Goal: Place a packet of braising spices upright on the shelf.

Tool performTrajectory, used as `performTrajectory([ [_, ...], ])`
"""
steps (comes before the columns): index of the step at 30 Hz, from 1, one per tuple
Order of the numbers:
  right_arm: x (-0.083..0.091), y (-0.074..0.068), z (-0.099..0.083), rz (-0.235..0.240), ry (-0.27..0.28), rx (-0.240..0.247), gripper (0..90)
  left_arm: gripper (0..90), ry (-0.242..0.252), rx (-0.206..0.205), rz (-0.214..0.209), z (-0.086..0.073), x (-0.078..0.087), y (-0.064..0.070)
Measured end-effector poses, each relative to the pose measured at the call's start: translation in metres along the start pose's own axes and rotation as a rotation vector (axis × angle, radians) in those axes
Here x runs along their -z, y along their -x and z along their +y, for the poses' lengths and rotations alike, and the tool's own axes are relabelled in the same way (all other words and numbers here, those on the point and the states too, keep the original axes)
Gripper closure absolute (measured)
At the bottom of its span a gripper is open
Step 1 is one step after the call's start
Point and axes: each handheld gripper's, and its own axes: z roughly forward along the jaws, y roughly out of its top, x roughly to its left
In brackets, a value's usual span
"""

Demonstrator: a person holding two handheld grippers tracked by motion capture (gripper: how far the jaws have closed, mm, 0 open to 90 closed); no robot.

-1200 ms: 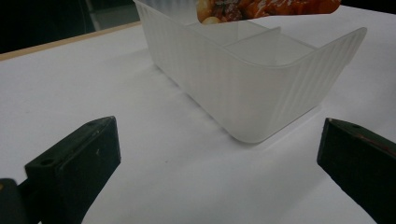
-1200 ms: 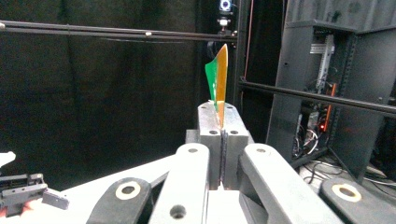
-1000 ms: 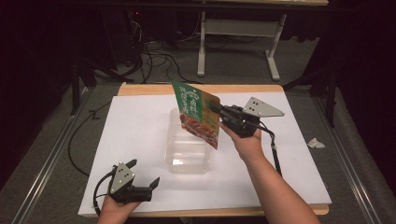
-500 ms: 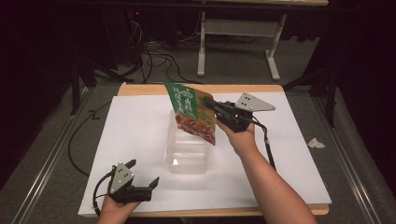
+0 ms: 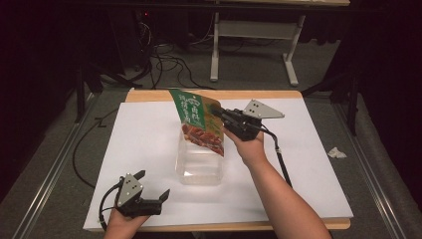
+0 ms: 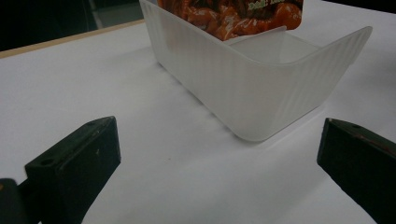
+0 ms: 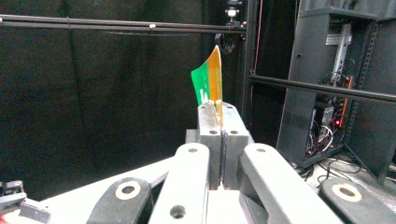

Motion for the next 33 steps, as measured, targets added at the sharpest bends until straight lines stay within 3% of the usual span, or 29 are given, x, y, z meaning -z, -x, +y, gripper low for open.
performTrajectory([
  [14, -0.003, 0.002, -0.007, -0.033, -0.011, 0.0, 90.0, 0.0, -0.003, -0.003, -0.005, 0.0, -0.001, 0.001],
  [27, -0.008, 0.0, -0.019, -0.026, -0.054, 0.019, 90.0, 0.0, -0.005, -0.003, -0.005, 0.0, -0.001, 0.0],
  [33, -0.004, 0.004, -0.022, -0.021, -0.049, -0.014, 90.0, 0.0, -0.003, -0.005, -0.005, 0.0, -0.001, 0.001],
])
